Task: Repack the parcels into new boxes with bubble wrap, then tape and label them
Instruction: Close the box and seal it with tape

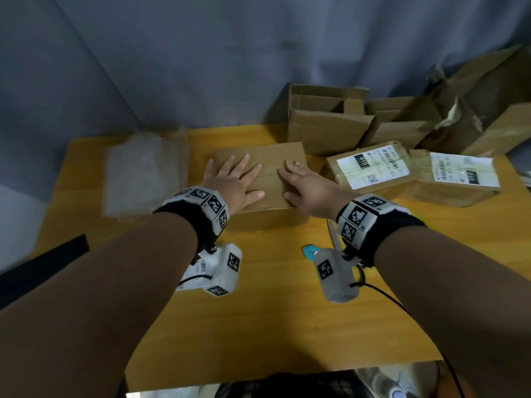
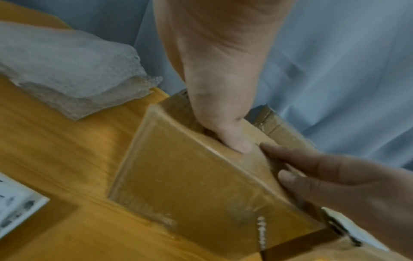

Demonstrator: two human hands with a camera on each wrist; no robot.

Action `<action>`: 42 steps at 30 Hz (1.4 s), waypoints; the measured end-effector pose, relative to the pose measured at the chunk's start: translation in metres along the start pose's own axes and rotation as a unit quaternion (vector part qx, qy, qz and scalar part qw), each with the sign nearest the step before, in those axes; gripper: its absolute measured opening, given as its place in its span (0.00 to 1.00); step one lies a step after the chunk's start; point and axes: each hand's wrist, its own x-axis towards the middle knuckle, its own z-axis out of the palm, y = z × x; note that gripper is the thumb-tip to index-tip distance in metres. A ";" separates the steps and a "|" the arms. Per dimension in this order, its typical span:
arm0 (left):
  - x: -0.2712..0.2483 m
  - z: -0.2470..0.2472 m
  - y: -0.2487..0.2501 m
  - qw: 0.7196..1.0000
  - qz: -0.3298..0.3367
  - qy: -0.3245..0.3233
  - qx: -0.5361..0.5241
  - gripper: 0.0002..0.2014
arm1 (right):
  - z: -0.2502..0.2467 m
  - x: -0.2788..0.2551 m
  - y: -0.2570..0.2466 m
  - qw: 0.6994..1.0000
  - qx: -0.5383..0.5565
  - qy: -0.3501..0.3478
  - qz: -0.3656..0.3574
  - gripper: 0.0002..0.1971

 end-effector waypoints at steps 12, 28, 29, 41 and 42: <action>-0.006 -0.020 0.128 0.945 0.127 0.290 -0.079 0.27 | -0.033 -0.104 0.104 0.976 0.082 0.184 0.077 0.10; -0.009 0.016 0.191 0.955 0.168 0.211 -0.124 0.15 | 0.028 -0.140 0.165 0.987 -0.088 -0.071 0.113 0.09; -0.010 0.012 0.190 0.956 0.160 0.207 -0.133 0.15 | 0.012 -0.141 0.158 0.992 -0.007 -0.042 0.116 0.13; -0.066 -0.111 0.161 0.690 0.061 0.126 -0.710 0.17 | -0.126 -0.134 0.065 0.706 0.670 0.219 0.073 0.15; -0.071 -0.115 0.155 0.696 0.068 0.128 -0.704 0.18 | -0.128 -0.131 0.057 0.696 0.683 0.214 0.062 0.14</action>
